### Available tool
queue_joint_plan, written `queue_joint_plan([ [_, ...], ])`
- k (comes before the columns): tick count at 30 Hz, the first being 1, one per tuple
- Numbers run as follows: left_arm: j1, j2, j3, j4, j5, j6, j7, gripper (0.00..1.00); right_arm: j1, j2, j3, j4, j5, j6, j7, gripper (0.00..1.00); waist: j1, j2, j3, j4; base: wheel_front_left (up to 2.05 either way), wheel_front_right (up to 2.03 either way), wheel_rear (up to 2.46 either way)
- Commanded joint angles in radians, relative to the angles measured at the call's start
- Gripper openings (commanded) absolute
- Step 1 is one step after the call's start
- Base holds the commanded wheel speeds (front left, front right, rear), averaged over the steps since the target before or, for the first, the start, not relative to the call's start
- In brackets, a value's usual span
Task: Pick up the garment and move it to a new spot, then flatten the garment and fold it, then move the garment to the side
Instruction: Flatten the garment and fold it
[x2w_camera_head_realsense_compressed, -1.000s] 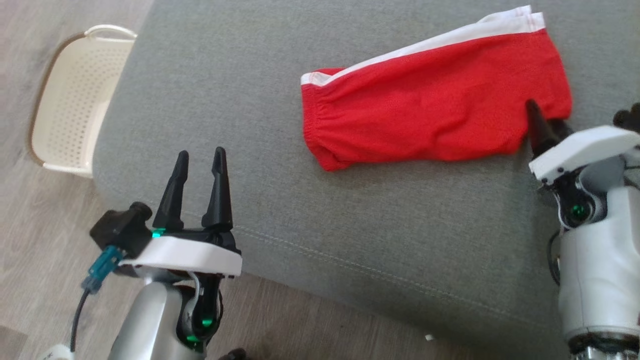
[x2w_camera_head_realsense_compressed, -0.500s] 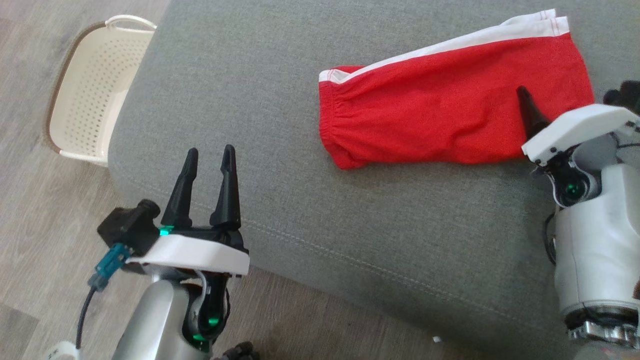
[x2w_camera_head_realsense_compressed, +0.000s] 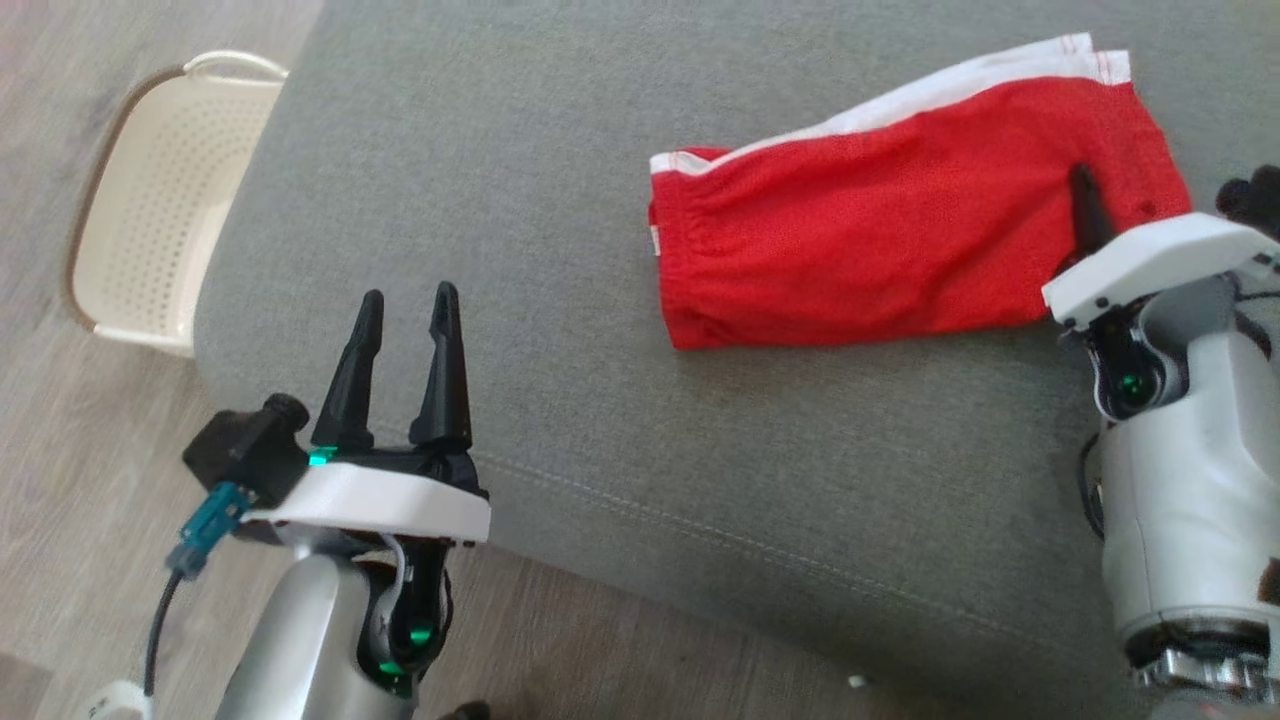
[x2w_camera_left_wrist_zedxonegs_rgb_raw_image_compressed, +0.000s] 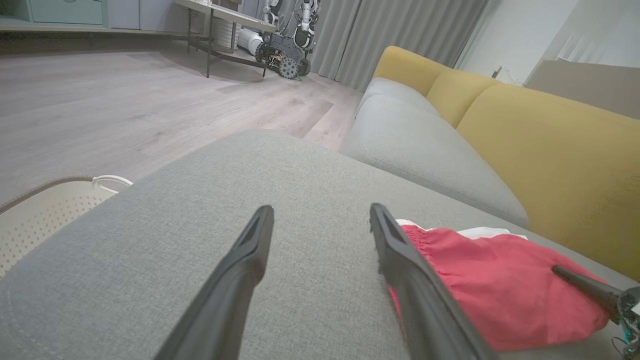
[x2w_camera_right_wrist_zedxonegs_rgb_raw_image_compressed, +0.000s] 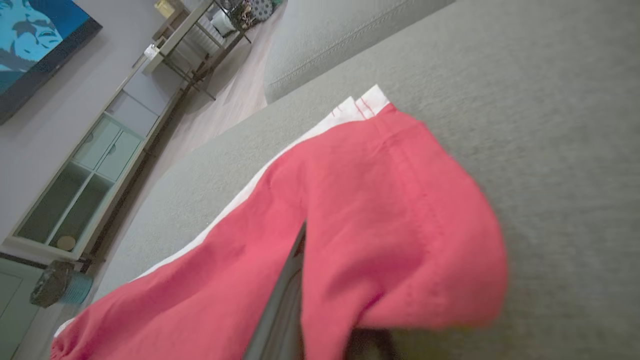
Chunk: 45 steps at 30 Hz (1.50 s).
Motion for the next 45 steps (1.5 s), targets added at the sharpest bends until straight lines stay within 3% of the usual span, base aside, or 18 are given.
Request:
queue_joint_plan([
  [1, -0.034, 0.009, 0.042, -0.028, 0.008, -0.002, -0.005, 1.00, 0.007, 0.009, 0.027, -0.041, 0.009, 0.002, -0.026, 0.00, -0.0001, 0.0000, -0.014, -0.017, 0.00, 0.00, 0.00],
  [10, -0.028, 0.009, 0.068, -0.020, 0.032, -0.015, -0.005, 1.00, 0.088, 0.032, 0.069, -0.095, 0.009, 0.002, -0.090, 0.00, -0.0001, 0.0000, -0.067, -0.115, 0.00, 0.00, 0.00],
  [16, -0.018, 0.009, 0.079, -0.014, 0.041, -0.022, -0.005, 1.00, 0.176, 0.047, -0.013, -0.164, -0.011, 0.002, -0.124, 0.00, -0.0001, 0.0000, -0.102, -0.178, 0.00, 0.00, 0.00],
  [19, -0.011, 0.009, 0.085, -0.012, 0.041, -0.022, -0.005, 1.00, 0.229, 0.050, -0.064, -0.189, -0.016, 0.002, -0.126, 0.00, -0.0001, 0.0000, -0.116, -0.192, 0.00, 0.00, 0.00],
  [23, -0.003, 0.009, 0.088, -0.007, 0.042, -0.027, -0.005, 1.00, 0.287, 0.050, -0.046, -0.191, 0.009, 0.002, -0.127, 0.00, -0.0001, 0.0000, -0.124, -0.205, 0.00, 0.00, 0.00],
  [34, -0.005, 0.009, 0.084, -0.001, 0.051, -0.037, -0.005, 1.00, 0.258, 0.050, -0.055, -0.189, -0.152, 0.002, -0.223, 0.00, -0.0001, 0.0000, -0.134, -0.193, 0.00, 0.00, 0.00],
  [37, -0.002, 0.009, 0.083, -0.001, 0.052, -0.037, -0.005, 1.00, 0.243, 0.050, 0.007, -0.202, -0.176, 0.002, -0.258, 0.00, -0.0001, 0.0000, -0.138, -0.179, 0.00, 0.00, 0.00],
  [45, 0.012, 0.009, 0.094, 0.003, 0.057, -0.039, -0.005, 1.00, 0.272, 0.050, 0.300, -0.271, -0.164, 0.002, -0.323, 0.00, -0.0001, 0.0000, -0.156, -0.144, 0.00, 0.00, 0.00],
])
